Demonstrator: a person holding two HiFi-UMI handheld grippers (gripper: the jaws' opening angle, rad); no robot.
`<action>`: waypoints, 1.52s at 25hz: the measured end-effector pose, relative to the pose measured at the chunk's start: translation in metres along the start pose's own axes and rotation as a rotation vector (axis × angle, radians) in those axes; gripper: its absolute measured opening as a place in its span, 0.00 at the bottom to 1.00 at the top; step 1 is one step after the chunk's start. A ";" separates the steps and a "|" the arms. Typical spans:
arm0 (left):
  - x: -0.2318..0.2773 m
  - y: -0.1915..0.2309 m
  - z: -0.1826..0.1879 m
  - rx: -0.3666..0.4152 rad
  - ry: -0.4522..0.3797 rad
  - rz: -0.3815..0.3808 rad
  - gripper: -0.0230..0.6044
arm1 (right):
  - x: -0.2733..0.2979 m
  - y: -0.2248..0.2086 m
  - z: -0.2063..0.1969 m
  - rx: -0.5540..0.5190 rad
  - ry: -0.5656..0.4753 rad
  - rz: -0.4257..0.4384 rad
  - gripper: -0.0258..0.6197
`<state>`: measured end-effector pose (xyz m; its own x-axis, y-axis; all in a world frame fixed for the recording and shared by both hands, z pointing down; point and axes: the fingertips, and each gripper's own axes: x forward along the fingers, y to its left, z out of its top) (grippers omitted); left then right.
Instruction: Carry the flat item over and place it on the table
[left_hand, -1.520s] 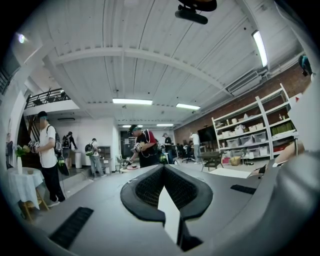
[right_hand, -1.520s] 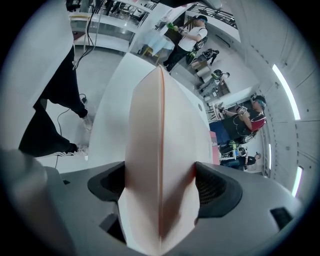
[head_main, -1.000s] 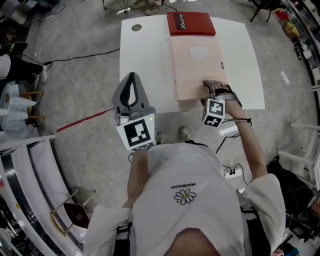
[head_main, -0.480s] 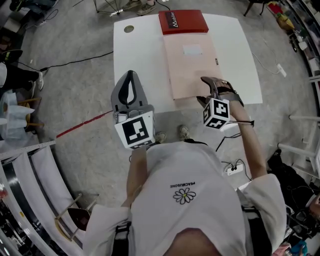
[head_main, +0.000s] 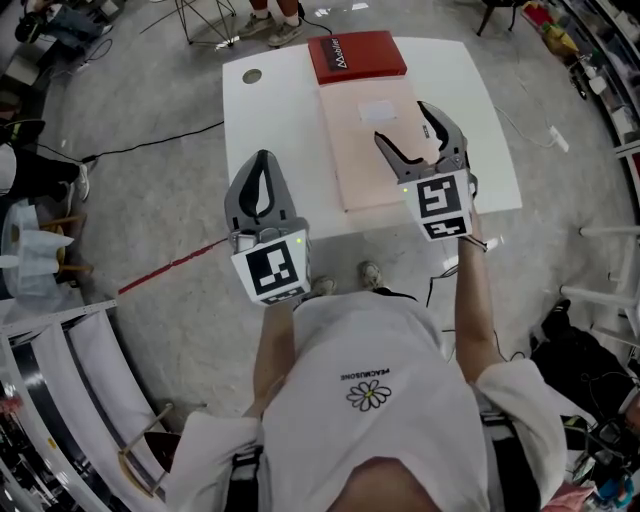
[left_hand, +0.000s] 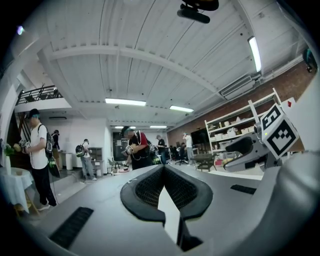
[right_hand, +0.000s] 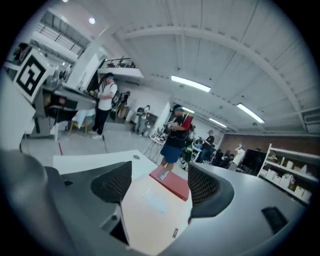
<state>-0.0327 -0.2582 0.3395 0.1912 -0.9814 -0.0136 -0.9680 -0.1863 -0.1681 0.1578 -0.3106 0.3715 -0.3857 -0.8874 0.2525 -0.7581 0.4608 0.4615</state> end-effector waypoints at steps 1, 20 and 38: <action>0.000 0.000 0.001 0.003 -0.003 0.000 0.06 | -0.003 -0.005 0.008 0.044 -0.036 -0.020 0.60; -0.001 -0.003 0.045 -0.027 -0.115 0.008 0.06 | -0.069 -0.033 0.051 0.439 -0.344 -0.242 0.08; -0.006 -0.017 0.055 -0.016 -0.134 0.009 0.06 | -0.073 -0.024 0.034 0.351 -0.237 -0.278 0.06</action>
<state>-0.0084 -0.2462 0.2886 0.2018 -0.9683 -0.1469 -0.9720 -0.1795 -0.1519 0.1862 -0.2569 0.3132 -0.2220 -0.9733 -0.0579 -0.9645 0.2105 0.1596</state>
